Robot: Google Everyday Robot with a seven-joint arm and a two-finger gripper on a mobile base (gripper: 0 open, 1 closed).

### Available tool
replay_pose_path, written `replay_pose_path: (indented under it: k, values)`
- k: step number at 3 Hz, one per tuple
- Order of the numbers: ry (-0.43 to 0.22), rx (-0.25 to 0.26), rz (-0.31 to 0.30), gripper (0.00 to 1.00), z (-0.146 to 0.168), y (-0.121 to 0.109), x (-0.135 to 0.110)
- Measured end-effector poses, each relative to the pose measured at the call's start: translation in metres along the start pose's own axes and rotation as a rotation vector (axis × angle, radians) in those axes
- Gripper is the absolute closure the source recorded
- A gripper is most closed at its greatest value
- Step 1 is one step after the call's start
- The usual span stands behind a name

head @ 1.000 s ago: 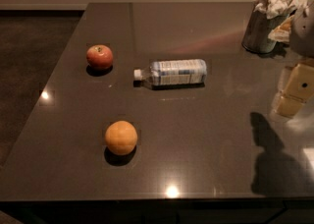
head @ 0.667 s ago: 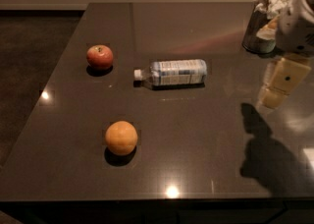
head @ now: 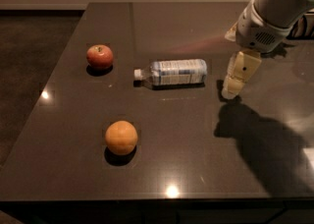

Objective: Move blue plastic bottle near orange

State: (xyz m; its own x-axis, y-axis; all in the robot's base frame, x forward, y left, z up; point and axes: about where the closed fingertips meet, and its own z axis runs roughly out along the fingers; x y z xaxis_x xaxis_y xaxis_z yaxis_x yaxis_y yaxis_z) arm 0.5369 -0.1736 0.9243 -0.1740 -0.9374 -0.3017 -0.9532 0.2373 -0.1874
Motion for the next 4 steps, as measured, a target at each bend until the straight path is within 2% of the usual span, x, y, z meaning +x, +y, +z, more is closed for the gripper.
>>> replay_pose_path:
  k: [1,4]
  values:
    - [-0.009,-0.028,-0.006,0.00,0.031,-0.019,-0.011]
    - [-0.014,-0.092,-0.055,0.00,0.099,-0.039,-0.037]
